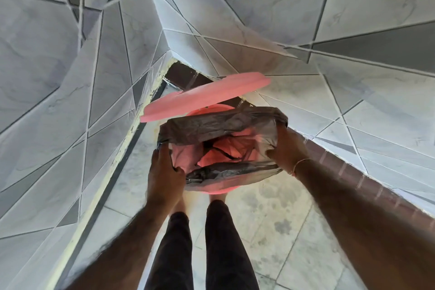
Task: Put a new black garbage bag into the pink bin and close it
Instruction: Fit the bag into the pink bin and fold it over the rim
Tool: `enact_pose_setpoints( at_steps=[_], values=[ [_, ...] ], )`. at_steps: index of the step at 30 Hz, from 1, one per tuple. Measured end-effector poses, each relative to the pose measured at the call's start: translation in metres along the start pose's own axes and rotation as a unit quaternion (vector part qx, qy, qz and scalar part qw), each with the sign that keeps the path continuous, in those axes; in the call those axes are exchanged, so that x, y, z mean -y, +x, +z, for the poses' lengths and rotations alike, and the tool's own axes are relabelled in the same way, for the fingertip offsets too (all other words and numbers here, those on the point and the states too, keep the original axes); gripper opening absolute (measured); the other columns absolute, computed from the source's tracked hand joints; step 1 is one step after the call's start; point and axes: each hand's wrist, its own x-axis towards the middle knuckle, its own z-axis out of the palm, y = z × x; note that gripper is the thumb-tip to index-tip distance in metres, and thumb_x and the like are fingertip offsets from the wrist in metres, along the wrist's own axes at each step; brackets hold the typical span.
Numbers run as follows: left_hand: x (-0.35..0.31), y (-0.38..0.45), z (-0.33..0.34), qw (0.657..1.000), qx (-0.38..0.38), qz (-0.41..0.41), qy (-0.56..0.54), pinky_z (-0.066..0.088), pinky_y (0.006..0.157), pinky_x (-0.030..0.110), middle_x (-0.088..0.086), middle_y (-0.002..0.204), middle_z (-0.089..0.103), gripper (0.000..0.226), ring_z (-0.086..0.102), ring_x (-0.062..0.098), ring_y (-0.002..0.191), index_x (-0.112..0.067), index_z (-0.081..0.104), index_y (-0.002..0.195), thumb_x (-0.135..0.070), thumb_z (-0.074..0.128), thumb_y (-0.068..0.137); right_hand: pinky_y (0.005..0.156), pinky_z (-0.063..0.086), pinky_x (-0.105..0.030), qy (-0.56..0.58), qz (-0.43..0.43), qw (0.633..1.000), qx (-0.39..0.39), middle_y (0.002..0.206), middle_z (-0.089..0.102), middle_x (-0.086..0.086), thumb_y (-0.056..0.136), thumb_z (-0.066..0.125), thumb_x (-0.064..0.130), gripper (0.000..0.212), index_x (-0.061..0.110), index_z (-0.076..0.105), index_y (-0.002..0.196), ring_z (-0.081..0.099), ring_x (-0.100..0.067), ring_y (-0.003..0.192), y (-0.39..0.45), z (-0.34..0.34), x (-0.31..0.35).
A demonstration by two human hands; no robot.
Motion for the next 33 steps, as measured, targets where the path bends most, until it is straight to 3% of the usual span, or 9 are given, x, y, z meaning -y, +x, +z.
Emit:
enact_pose_setpoints(
  at_steps=[4, 8, 15, 18, 26, 29, 33],
  values=[
    [0.014, 0.010, 0.011, 0.999, 0.019, -0.001, 0.038, 0.049, 0.092, 0.047, 0.016, 0.133, 0.050, 0.074, 0.052, 0.040, 0.119, -0.013, 0.035, 0.140, 0.012, 0.054, 0.073, 0.075, 0.054, -0.039, -0.020, 0.011, 0.998, 0.052, 0.106, 0.066, -0.021, 0.066, 0.077, 0.017, 0.116, 0.029, 0.001, 0.153, 0.066, -0.038, 0.093, 0.008, 0.028, -0.005],
    [0.049, 0.019, 0.014, 0.993, 0.051, -0.028, 0.106, 0.048, 0.097, 0.052, 0.016, 0.141, 0.045, 0.080, 0.051, 0.045, 0.121, -0.015, 0.029, 0.145, 0.011, 0.051, 0.072, 0.081, 0.052, -0.041, -0.076, 0.028, 0.993, 0.091, 0.118, 0.065, -0.019, 0.065, 0.078, 0.025, 0.117, 0.030, 0.000, 0.151, 0.064, -0.039, 0.105, 0.005, 0.064, -0.018],
    [0.099, 0.017, 0.028, 0.984, 0.081, -0.042, 0.156, 0.057, 0.084, 0.054, 0.008, 0.122, 0.056, 0.059, 0.062, 0.038, 0.107, -0.025, 0.037, 0.129, -0.008, 0.067, 0.080, 0.082, 0.051, -0.040, -0.037, 0.091, 0.992, 0.073, 0.121, 0.064, -0.017, 0.066, 0.080, 0.031, 0.076, 0.012, 0.044, 0.130, 0.062, -0.039, 0.106, -0.005, 0.098, -0.057],
    [0.113, 0.012, 0.040, 0.981, 0.082, -0.034, 0.170, 0.058, 0.080, 0.052, 0.006, 0.119, 0.055, 0.059, 0.063, 0.037, 0.102, -0.026, 0.038, 0.128, -0.006, 0.064, 0.079, 0.083, 0.052, -0.037, 0.005, 0.107, 0.992, 0.066, 0.118, 0.065, -0.018, 0.061, 0.084, 0.028, 0.072, 0.011, 0.053, 0.124, 0.063, -0.038, 0.105, -0.004, 0.109, -0.071],
    [0.122, 0.041, 0.056, 0.979, 0.055, -0.013, 0.194, 0.052, 0.081, 0.053, 0.017, 0.128, 0.047, 0.055, 0.059, 0.048, 0.103, -0.006, 0.046, 0.130, 0.004, 0.065, 0.080, 0.080, 0.046, -0.032, 0.065, 0.119, 0.991, 0.020, 0.116, 0.066, -0.016, 0.057, 0.085, 0.024, 0.064, 0.014, 0.062, 0.116, 0.063, -0.034, 0.103, 0.029, 0.130, -0.081],
    [0.117, 0.071, 0.048, 0.983, 0.028, 0.005, 0.183, 0.050, 0.085, 0.053, 0.017, 0.131, 0.047, 0.057, 0.056, 0.046, 0.107, -0.006, 0.049, 0.125, -0.001, 0.073, 0.074, 0.079, 0.052, -0.033, 0.067, 0.073, 0.995, -0.021, 0.110, 0.070, -0.010, 0.057, 0.083, 0.035, 0.062, 0.019, 0.063, 0.112, 0.065, -0.030, 0.099, 0.048, 0.124, -0.080],
    [0.105, 0.101, 0.037, 0.977, 0.053, 0.062, 0.195, 0.050, 0.092, 0.050, 0.021, 0.127, 0.051, 0.063, 0.053, 0.042, 0.112, -0.006, 0.048, 0.125, -0.006, 0.075, 0.069, 0.095, 0.044, -0.025, 0.100, -0.041, 0.993, -0.039, 0.122, 0.066, -0.001, 0.070, 0.078, 0.018, 0.053, 0.019, 0.062, 0.120, 0.059, -0.018, 0.113, 0.066, 0.103, -0.065]
  ],
)
